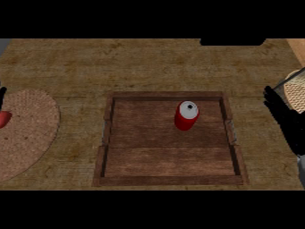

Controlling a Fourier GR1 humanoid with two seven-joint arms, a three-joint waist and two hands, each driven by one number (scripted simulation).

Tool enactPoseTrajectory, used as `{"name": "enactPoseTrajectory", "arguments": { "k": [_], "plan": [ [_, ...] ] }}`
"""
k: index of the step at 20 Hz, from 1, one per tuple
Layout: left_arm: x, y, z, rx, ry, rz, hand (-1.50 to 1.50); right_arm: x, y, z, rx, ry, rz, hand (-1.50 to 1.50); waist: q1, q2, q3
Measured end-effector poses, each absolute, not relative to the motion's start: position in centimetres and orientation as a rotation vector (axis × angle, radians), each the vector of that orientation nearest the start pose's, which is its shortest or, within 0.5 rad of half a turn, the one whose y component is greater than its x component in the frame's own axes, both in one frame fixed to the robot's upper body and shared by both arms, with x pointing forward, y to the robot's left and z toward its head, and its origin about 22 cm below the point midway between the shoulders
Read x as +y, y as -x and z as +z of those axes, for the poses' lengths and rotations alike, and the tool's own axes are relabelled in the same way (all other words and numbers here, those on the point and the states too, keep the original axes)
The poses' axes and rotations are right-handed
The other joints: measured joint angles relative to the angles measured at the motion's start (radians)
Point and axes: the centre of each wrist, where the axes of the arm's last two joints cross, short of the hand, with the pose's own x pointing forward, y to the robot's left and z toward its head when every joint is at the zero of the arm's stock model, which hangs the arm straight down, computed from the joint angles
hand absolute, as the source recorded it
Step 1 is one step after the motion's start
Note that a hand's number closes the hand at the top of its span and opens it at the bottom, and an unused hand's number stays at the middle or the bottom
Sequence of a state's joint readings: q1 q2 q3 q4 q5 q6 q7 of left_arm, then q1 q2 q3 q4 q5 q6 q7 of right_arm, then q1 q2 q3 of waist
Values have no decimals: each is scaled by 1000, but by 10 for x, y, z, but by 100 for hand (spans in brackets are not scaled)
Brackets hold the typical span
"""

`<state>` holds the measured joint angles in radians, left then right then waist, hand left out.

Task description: Pick the can from the tray and place it in the tiered basket

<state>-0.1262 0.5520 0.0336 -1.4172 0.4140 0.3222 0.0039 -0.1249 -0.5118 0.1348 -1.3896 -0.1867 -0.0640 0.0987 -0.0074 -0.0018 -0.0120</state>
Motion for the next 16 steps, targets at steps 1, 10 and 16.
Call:
{"name": "enactPoseTrajectory", "arguments": {
  "k": [1, 10, 16],
  "plan": [
    [364, -271, 59, -1566, -400, 179, 0, -323, -274, 30, -1383, 235, 276, 150, 2, 0, 3],
    [335, -277, 48, -1561, -444, -121, 0, -279, -312, 58, -1500, 180, 122, -150, -9, 3, 13],
    [305, -274, 31, -1534, -438, -200, 0, -270, -295, 81, -1479, 309, 81, -150, -3, 0, 12]
  ]
}}
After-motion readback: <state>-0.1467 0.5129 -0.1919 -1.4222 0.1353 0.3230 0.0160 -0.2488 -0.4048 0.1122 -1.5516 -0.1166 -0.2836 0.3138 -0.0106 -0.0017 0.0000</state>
